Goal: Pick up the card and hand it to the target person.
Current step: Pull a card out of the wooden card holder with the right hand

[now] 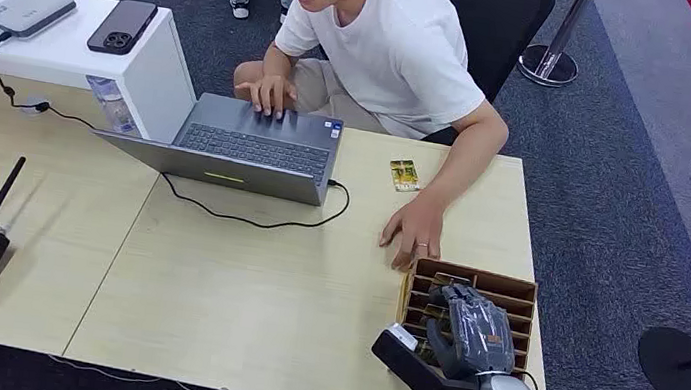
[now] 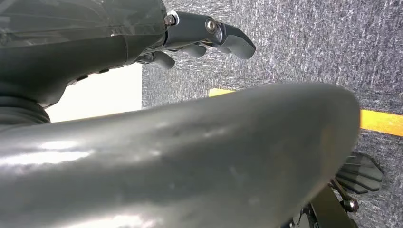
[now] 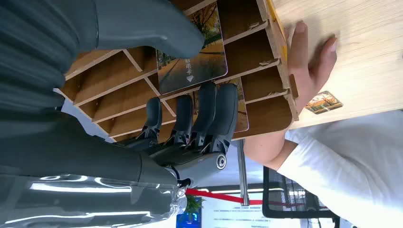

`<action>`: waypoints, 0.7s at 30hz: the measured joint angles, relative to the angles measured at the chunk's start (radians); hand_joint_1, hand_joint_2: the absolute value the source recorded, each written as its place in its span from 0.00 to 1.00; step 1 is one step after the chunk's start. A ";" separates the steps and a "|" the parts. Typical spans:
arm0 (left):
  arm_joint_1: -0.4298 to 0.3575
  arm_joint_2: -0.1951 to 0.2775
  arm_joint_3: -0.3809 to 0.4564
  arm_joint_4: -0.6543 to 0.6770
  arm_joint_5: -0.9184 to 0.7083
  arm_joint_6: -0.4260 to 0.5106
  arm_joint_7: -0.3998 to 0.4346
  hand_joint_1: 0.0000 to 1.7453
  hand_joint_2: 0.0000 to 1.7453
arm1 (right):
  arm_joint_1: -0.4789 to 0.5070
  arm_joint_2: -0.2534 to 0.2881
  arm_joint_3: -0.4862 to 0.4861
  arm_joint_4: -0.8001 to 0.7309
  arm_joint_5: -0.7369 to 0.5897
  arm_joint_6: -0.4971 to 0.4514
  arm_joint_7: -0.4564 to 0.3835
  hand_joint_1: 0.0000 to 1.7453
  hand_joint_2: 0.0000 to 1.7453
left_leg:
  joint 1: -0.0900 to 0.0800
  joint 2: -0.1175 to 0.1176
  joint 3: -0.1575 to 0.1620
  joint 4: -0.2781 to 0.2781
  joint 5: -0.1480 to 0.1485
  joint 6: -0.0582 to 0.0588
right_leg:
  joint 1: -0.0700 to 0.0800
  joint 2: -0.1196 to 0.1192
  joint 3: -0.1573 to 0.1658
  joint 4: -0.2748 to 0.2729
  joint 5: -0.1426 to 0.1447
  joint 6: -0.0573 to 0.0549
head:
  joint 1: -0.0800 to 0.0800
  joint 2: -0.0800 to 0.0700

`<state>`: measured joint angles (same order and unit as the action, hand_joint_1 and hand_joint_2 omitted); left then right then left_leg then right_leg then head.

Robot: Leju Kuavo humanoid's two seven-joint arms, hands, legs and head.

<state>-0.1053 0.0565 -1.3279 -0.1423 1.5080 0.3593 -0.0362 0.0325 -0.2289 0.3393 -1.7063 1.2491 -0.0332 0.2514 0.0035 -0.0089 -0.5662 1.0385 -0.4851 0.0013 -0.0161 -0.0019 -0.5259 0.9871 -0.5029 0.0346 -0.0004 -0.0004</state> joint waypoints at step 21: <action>0.000 0.000 -0.017 0.003 0.007 0.000 0.002 0.00 0.00 | 0.017 0.001 -0.016 0.000 0.019 0.011 0.010 0.57 1.00 | 0.000 0.000 0.000 0.000 0.000 0.000 | 0.000 0.000 0.000 0.000 0.000 0.000 | 0.000 0.000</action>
<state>-0.1055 0.0565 -1.3450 -0.1396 1.5148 0.3589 -0.0347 0.0495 -0.2282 0.3234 -1.7063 1.2678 -0.0222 0.2615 0.0036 -0.0088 -0.5662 1.0385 -0.4852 0.0013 -0.0161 -0.0019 -0.5260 0.9871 -0.5029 0.0346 -0.0004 -0.0004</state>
